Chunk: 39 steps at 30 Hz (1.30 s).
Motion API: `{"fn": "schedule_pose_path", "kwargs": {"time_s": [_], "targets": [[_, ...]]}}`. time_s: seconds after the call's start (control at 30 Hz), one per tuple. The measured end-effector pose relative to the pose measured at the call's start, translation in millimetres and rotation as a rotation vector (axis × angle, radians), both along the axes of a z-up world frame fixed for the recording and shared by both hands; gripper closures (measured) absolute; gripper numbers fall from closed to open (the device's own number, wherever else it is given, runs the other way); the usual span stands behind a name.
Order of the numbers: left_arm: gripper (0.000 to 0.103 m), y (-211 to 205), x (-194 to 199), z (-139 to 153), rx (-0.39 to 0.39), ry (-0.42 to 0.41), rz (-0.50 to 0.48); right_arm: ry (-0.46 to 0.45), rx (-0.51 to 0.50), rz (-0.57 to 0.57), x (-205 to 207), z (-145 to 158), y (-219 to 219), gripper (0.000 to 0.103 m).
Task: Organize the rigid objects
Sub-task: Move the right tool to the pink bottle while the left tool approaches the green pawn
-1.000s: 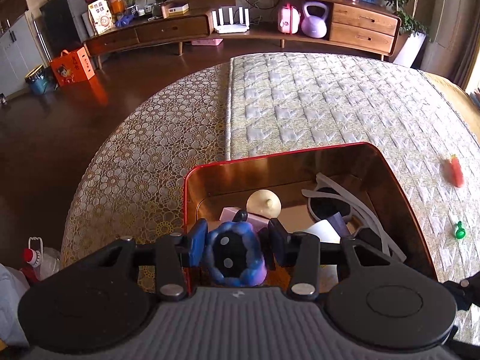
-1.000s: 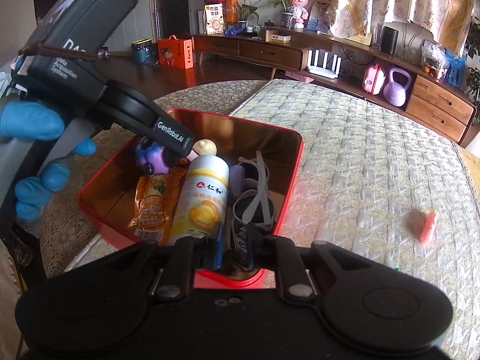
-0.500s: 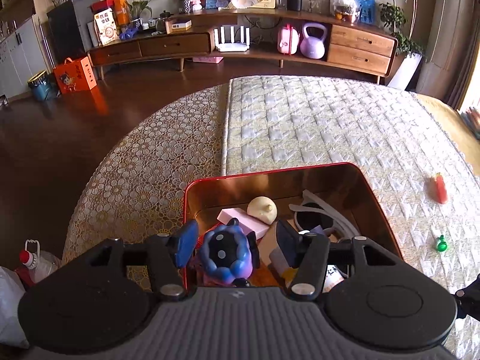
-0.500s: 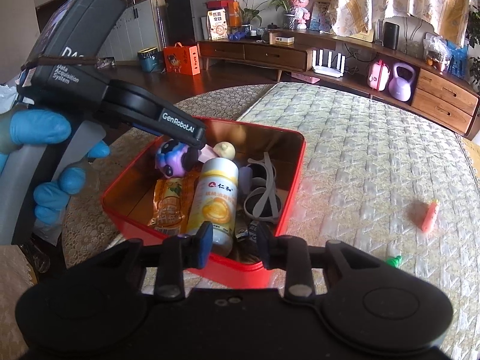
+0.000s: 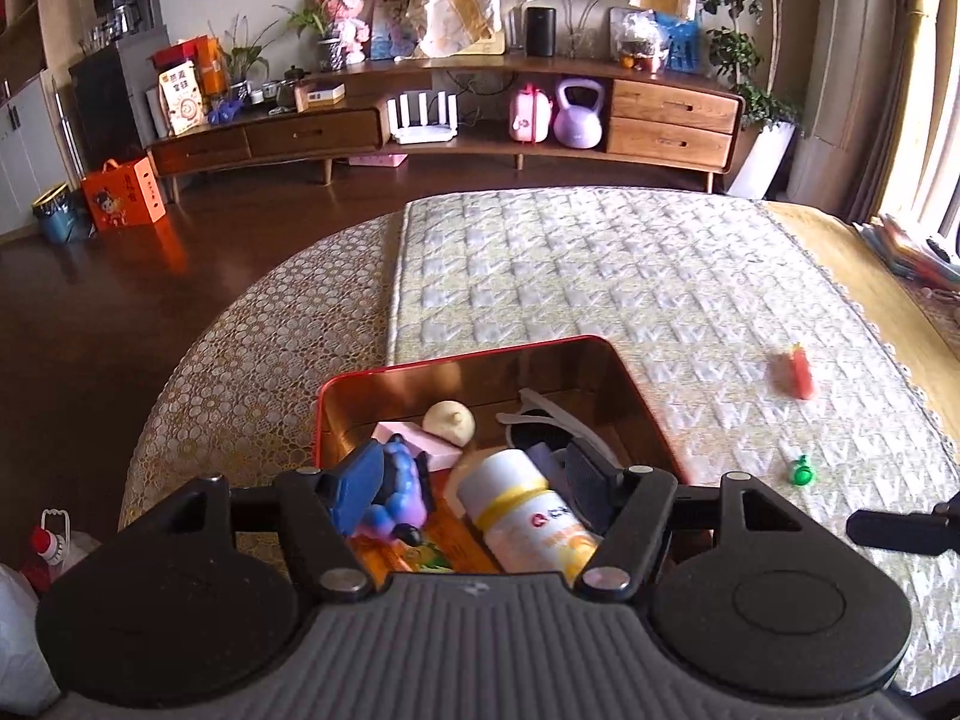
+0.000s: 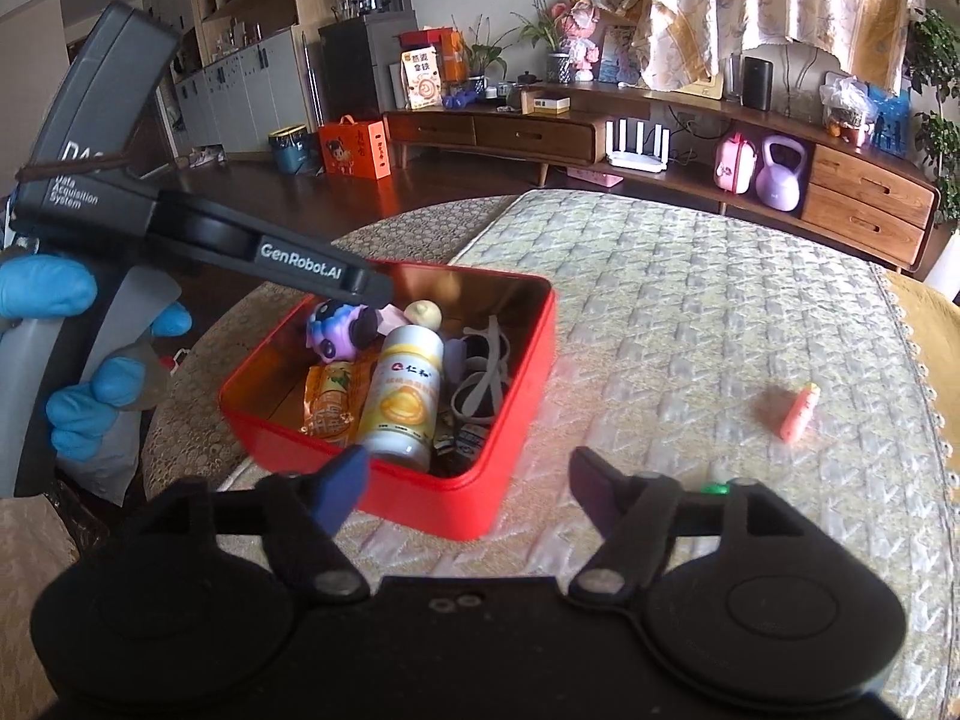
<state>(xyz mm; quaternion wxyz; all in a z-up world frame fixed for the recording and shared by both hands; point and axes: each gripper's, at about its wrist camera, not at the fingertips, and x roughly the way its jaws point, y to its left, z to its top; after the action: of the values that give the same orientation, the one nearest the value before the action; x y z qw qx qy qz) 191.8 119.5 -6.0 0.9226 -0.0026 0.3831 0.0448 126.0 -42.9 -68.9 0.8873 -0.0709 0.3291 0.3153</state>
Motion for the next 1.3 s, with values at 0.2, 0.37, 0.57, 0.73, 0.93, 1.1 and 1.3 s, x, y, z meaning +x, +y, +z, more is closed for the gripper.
{"fn": "schedule_pose_path", "kwargs": {"time_s": [0.2, 0.37, 0.57, 0.73, 0.93, 1.1, 1.3], "targets": [[0.025, -20.1, -10.1, 6.7, -0.020, -0.026, -0.035, -0.025, 0.017, -0.041, -7.1, 9.5, -35.2, 0.013], [0.020, -36.8, -16.0, 10.0, -0.053, -0.039, -0.062, -0.049, 0.027, -0.085, -7.6, 13.6, -64.9, 0.002], [0.019, -64.5, -22.5, 10.6, -0.050, -0.072, -0.114, -0.035, 0.073, -0.136, 0.1, 14.0, -98.7, 0.000], [0.019, -91.5, -25.8, 5.4, -0.041, -0.083, -0.161, -0.030, 0.091, -0.224, 11.2, 13.9, -126.1, 0.000], [0.019, -117.3, -23.4, -5.4, -0.060, -0.076, -0.185, 0.009, 0.099, -0.310, 30.6, 6.1, -147.8, 0.000], [0.019, -138.5, -20.1, -17.0, -0.054, -0.067, -0.223, 0.022, 0.078, -0.352, 45.8, -1.3, -156.1, 0.000], [0.019, -157.2, -12.7, -31.2, -0.049, -0.055, -0.242, 0.027, 0.065, -0.388, 64.4, -8.4, -160.4, 0.000]]}}
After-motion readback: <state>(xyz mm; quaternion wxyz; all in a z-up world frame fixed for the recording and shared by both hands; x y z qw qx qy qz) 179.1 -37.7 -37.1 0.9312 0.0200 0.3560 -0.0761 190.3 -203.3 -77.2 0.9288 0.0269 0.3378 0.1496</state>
